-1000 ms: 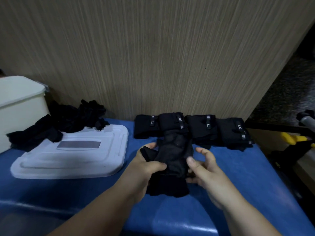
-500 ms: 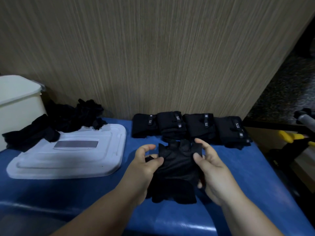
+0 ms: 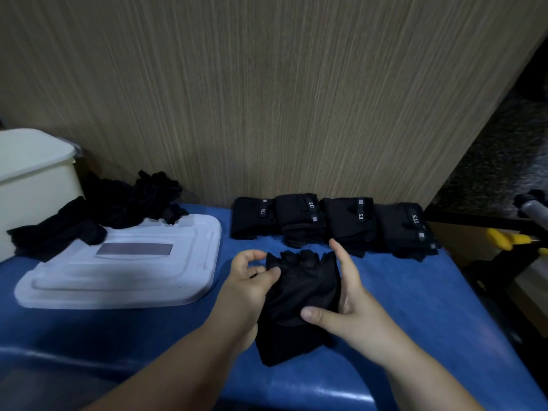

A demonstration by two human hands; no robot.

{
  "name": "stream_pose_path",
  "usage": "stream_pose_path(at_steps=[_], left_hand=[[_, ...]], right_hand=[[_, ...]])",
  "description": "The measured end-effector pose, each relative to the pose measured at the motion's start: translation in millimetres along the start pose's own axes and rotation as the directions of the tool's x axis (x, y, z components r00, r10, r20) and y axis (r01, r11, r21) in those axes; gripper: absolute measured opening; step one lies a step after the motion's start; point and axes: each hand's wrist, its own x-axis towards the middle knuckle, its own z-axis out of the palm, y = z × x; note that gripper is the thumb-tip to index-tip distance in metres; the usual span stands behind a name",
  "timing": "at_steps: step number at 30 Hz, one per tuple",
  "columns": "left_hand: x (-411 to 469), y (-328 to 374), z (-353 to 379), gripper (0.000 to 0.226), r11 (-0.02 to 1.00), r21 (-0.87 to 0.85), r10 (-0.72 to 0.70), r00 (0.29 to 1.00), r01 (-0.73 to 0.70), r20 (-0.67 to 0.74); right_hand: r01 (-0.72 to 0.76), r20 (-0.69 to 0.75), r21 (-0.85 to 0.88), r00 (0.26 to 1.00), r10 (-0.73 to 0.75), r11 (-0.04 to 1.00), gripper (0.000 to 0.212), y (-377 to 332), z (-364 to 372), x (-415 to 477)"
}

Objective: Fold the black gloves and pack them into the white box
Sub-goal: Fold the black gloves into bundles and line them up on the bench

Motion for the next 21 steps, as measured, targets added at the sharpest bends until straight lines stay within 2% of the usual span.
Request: stream_pose_path(at_steps=[3,7,9,11,13,15,17,19,21], left_hand=[[4,-1,-1,0.025,1.000,-0.010,0.018,0.999,-0.018,-0.038],[11,-1,-3,0.023,0.953,0.283,0.132,0.987,-0.103,-0.088],[13,-2,-4,0.030,0.856,0.489,0.211,0.977,-0.165,-0.040],[13,-5,-4,0.037,0.684,0.693,0.279,0.959,-0.230,0.044],[11,-8,-5,0.043,0.518,0.807,0.341,0.934,-0.283,0.108],[11,-7,-7,0.048,0.446,0.841,0.378,0.916,-0.305,0.132],[11,-3,-12,0.049,0.444,0.850,0.363,0.925,-0.283,0.118],[13,2,-19,0.045,0.450,0.859,0.312,0.944,-0.245,0.106],[15,4,-26,0.041,0.413,0.883,0.280,0.954,-0.224,0.111]], right_hand=[[0.013,-0.055,-0.069,0.998,-0.016,0.998,0.100,2,1,2],[-0.061,-0.173,-0.185,0.984,0.028,0.981,0.081,4,-4,7],[-0.122,-0.176,-0.279,0.982,0.074,0.953,0.074,7,-6,7],[-0.183,-0.173,-0.441,0.978,0.117,0.879,0.065,9,-6,6],[-0.207,-0.219,-0.599,0.972,0.090,0.774,0.062,9,-7,3],[-0.184,-0.253,-0.717,0.967,-0.005,0.672,0.063,7,-8,0],[-0.103,-0.235,-0.765,0.964,-0.127,0.635,0.062,6,-11,-1],[0.020,-0.149,-0.783,0.964,-0.219,0.621,0.056,5,-12,0],[0.118,-0.011,-0.794,0.978,-0.208,0.597,0.054,5,-11,1]])
